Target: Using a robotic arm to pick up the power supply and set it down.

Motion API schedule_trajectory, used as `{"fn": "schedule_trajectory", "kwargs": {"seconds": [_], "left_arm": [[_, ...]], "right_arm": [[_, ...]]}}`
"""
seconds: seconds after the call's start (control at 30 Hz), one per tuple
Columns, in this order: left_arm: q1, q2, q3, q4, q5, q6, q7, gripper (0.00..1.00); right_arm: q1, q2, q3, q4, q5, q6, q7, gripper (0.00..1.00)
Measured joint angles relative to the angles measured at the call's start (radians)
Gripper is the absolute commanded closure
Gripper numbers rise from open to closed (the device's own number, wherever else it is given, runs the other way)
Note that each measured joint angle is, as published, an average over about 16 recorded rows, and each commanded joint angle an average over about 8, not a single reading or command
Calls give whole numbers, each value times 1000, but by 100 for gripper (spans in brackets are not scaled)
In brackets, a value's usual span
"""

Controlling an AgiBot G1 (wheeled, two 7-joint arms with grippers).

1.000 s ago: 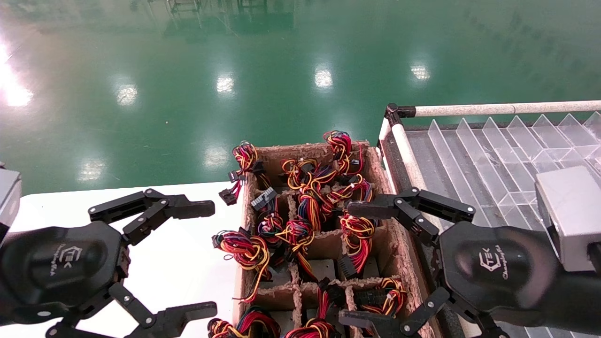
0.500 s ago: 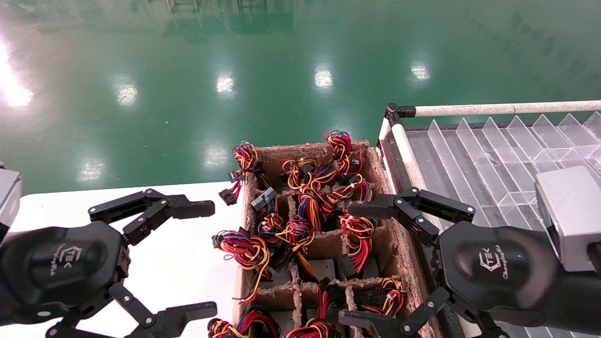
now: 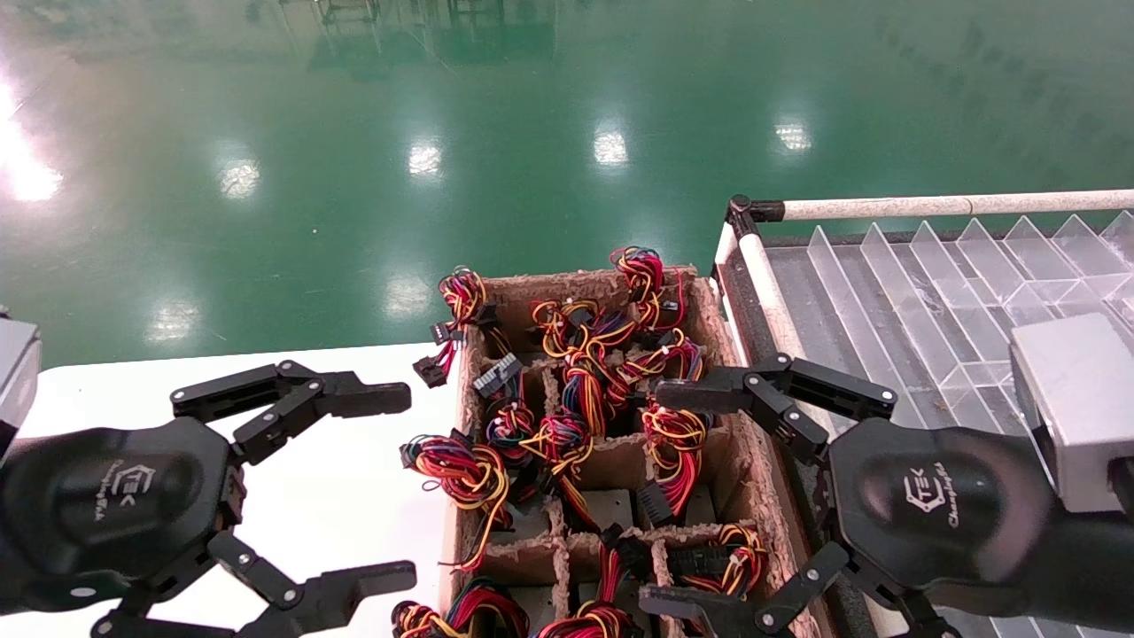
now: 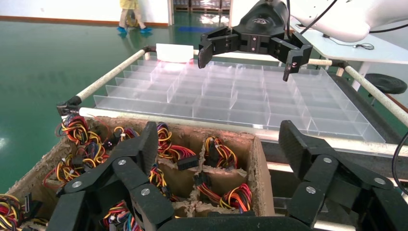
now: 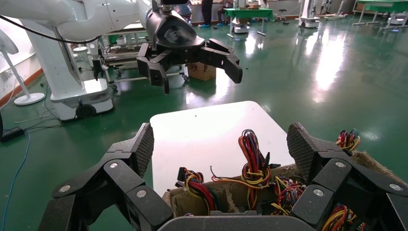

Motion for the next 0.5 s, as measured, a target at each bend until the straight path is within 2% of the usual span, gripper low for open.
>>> {"fn": "schedule_trajectory", "kwargs": {"seconds": [0.3,0.5], "left_arm": [[0,0,0,0,0,0,0,100],[0,0,0,0,0,0,0,100]], "right_arm": [[2,-1,-2,-3,-13,11,-3,0],[14,-8,-13,-13,-79,66,-15,0]]}}
